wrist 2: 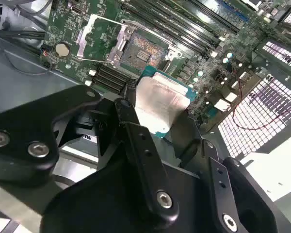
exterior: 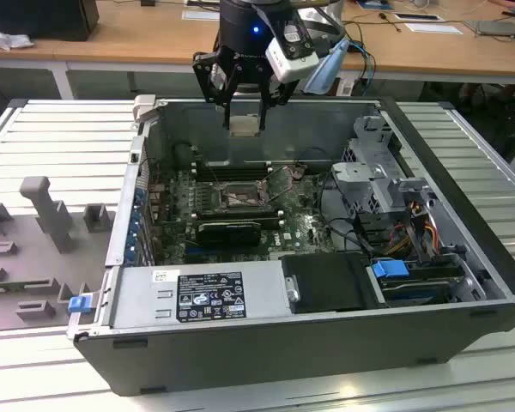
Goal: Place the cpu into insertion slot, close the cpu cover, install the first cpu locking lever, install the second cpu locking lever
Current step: 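Place the cpu into insertion slot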
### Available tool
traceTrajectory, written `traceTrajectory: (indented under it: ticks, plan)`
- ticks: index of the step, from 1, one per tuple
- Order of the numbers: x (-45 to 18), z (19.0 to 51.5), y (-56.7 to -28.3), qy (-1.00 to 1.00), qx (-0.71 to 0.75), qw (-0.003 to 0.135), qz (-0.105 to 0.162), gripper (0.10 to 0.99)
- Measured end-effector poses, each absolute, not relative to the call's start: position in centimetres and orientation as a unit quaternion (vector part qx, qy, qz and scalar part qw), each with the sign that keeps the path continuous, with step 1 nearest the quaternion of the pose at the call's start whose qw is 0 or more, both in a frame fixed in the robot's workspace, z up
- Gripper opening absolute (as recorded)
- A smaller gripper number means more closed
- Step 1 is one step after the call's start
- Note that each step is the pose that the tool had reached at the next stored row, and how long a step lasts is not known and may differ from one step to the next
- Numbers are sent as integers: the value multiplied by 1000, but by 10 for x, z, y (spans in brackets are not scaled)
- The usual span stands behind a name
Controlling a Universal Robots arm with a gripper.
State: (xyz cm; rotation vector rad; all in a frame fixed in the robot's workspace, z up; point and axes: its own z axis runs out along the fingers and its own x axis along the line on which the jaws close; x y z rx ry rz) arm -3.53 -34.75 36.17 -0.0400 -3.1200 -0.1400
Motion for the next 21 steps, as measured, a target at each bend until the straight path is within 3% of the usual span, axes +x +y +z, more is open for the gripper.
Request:
traceTrajectory:
  ticks: [21]
  plan:
    - [-35, 356, -353, -983, -178, 2, -44, 525]
